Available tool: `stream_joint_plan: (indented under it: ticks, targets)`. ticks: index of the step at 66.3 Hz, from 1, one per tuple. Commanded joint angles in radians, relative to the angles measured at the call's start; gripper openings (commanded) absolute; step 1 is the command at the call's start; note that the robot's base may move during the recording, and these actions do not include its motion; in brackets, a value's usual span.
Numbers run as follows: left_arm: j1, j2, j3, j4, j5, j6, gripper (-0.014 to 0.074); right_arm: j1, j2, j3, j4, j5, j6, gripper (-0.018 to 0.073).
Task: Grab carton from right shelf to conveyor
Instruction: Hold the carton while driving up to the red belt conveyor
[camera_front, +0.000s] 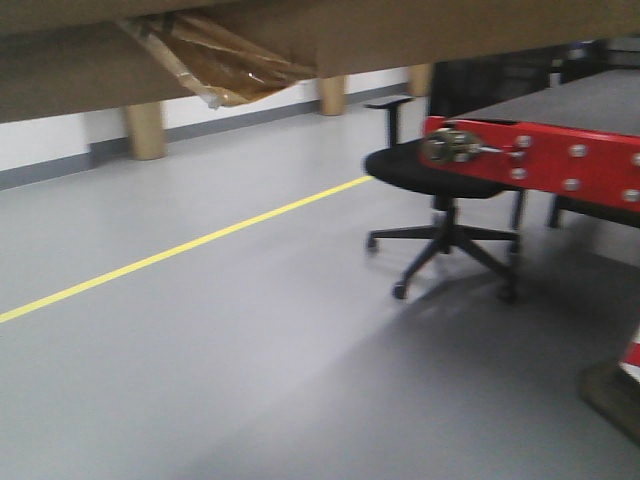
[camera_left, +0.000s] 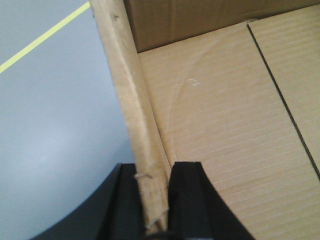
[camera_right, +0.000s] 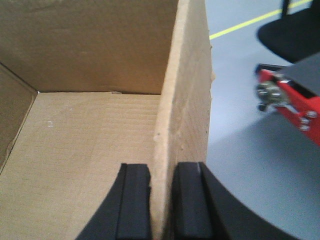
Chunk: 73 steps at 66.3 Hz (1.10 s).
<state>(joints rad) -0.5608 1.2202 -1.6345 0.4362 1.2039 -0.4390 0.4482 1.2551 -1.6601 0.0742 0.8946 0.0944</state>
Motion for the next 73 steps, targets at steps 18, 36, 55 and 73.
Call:
stream_joint_plan:
  ticks: [18, 36, 55, 73]
  targets:
    - [-0.003, -0.011, -0.003, 0.000, 0.017, 0.014, -0.0013, -0.005, -0.020, -0.009, -0.009, -0.104, 0.008, -0.0070]
    - [-0.003, -0.011, -0.003, 0.001, 0.017, 0.014, -0.0013, -0.005, -0.020, -0.009, -0.009, -0.104, 0.008, -0.0070]
    - [-0.003, -0.011, -0.003, 0.003, 0.017, 0.014, -0.0013, -0.005, -0.020, -0.009, -0.009, -0.104, 0.008, -0.0070]
    - [-0.003, -0.011, -0.003, 0.003, 0.017, 0.014, -0.0013, -0.005, -0.020, -0.009, -0.009, -0.106, 0.008, -0.0070]
